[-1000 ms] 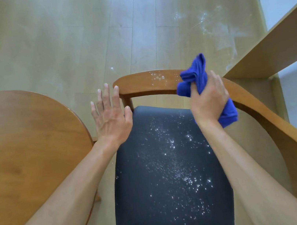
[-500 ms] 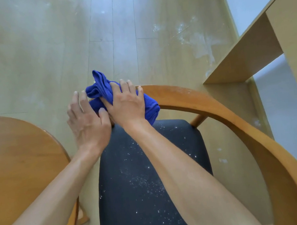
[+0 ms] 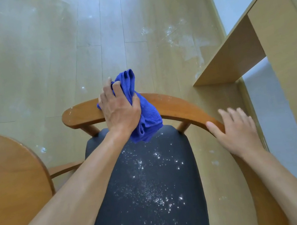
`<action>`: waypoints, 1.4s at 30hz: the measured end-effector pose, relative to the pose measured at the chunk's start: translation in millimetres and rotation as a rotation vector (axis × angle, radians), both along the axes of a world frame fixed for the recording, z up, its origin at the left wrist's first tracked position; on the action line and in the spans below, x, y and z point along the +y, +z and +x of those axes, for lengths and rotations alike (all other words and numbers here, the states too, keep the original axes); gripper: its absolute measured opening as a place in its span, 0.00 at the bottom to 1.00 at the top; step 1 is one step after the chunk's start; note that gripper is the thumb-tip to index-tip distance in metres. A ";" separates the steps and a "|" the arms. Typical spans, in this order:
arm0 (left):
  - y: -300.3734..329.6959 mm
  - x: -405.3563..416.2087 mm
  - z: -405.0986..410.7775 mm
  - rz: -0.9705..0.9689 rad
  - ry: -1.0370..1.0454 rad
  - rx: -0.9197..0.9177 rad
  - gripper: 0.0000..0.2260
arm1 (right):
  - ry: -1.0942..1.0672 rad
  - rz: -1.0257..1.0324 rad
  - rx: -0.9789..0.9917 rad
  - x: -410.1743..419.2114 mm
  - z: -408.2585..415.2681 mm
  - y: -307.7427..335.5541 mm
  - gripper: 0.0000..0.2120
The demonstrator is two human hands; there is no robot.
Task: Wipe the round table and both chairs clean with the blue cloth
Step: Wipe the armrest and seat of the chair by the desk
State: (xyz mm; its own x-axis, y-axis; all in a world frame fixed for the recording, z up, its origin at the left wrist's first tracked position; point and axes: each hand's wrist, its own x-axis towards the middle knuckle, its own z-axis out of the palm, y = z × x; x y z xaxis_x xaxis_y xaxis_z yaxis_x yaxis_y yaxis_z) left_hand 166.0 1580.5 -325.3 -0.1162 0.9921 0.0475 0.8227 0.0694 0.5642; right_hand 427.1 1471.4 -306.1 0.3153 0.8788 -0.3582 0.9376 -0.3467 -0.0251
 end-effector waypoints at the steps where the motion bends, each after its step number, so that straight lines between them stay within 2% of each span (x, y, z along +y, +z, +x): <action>1: 1.2 2.7 8.5 0.015 -0.050 -0.040 0.17 | 0.002 -0.084 0.010 -4.1 4.5 -6.5 0.34; 3: 3.9 7.0 31.6 0.034 -0.198 -0.092 0.12 | 0.016 -0.109 0.010 -7.2 3.8 -15.2 0.30; 6: 11.1 2.3 71.2 0.056 -0.430 -0.129 0.08 | 0.042 -0.030 -0.054 -8.1 3.7 -21.4 0.24; 8: 11.1 -5.8 95.9 0.098 -0.531 -0.043 0.09 | 0.051 -0.005 -0.079 -8.7 3.6 -21.5 0.23; 9: 11.1 -9.0 104.1 0.120 -0.533 0.074 0.11 | 0.051 0.001 -0.072 -9.1 3.5 -21.5 0.22; 11: 9.0 -14.8 111.1 0.114 -0.403 0.286 0.11 | 0.054 0.008 -0.059 -9.3 2.9 -20.5 0.22; 12: 6.5 -18.5 111.4 0.093 -0.309 0.324 0.13 | 0.056 0.018 -0.060 -9.3 3.2 -20.9 0.22; 15: -0.3 -26.1 117.6 -0.036 -0.182 0.233 0.21 | 0.068 0.057 -0.079 -9.5 3.8 -22.3 0.21; 19: 3.3 -30.8 138.7 -0.007 -0.317 0.205 0.20 | 0.071 0.054 -0.073 -9.9 5.0 -24.5 0.22; 22: 1.1 -36.7 143.8 0.003 -0.512 0.368 0.20 | 0.080 0.059 -0.081 -10.3 5.6 -26.2 0.23; 24: -1.3 -34.1 133.3 0.030 -0.520 0.355 0.15 | 0.090 0.061 -0.090 -10.8 6.7 -26.3 0.22; 27: -0.8 -19.3 88.6 0.124 -0.451 0.282 0.09 | 0.101 0.071 -0.066 -10.4 9.1 -25.5 0.21; 30: -0.6 1.3 14.9 0.127 -0.304 0.219 0.12 | 0.100 0.072 -0.050 -10.4 9.5 -25.3 0.23; 35: -7.1 0.9 -100.2 0.107 0.040 0.212 0.14 | 0.089 0.079 -0.037 -9.1 5.1 -21.5 0.23; 38: -13.2 -2.4 -116.9 0.109 0.155 0.203 0.15 | 0.073 0.044 -0.037 -8.5 4.2 -19.1 0.21; 42: -16.4 1.3 -81.8 0.129 0.225 0.252 0.14 | 0.060 0.041 -0.054 -9.0 2.8 -17.7 0.21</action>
